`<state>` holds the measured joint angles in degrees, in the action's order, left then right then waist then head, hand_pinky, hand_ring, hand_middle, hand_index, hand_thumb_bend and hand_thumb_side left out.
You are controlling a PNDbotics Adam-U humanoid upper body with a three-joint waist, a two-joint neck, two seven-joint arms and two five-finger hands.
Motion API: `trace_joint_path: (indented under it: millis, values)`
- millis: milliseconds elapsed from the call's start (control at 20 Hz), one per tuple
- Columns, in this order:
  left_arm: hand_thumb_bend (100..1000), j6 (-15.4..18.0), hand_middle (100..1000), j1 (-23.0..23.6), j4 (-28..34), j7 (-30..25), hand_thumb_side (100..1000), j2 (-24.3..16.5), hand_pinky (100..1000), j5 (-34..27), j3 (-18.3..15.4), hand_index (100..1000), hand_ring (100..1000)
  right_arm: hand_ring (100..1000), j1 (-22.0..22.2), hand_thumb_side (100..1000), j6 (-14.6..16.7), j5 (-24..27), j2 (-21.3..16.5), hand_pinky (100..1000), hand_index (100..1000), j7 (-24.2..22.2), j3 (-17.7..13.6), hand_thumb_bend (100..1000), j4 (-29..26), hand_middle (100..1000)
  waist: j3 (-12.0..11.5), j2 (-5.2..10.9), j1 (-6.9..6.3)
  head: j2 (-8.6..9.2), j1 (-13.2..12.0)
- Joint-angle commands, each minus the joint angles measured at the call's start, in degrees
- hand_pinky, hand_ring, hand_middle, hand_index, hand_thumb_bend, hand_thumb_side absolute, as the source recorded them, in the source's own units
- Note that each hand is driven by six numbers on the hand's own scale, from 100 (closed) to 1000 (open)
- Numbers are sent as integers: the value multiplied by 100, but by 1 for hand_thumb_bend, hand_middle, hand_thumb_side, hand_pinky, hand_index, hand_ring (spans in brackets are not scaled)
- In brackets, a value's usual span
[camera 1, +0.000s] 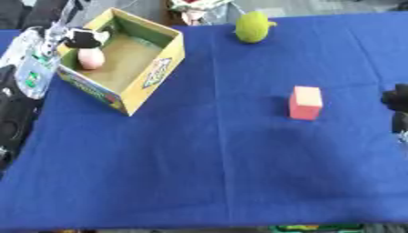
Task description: Pick up objects on the table and place them in the box.
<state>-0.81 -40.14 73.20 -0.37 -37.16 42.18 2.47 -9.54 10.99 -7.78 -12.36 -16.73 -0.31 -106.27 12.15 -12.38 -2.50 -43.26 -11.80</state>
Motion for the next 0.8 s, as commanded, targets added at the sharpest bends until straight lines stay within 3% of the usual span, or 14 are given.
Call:
trace_joint_path:
  millis: [50,350,650,800]
  values:
    - [449,313,681,-181,592,-123,223,-247,598,-268,296,801,655,820,-55,440,12,36,-77,878,868,-26,-7,100,-78,766,6,98,5,19,-9]
    - [443,833,673,-35,1548,-411,225,-125,583,-663,659,792,652,826,-429,408,135,-17,-437,879,878,-61,60,100,-34,775,-16,102,24,-17,38]
    - [422,803,671,454,2468,-439,275,145,566,-1206,747,784,664,836,-1132,373,388,-81,-1074,881,893,-112,192,100,191,789,-95,84,35,-18,130]
    - [415,633,669,858,3090,-501,311,307,554,-1905,655,784,666,838,-1551,350,550,-86,-1406,881,899,-204,369,100,505,793,-138,63,43,-3,198]
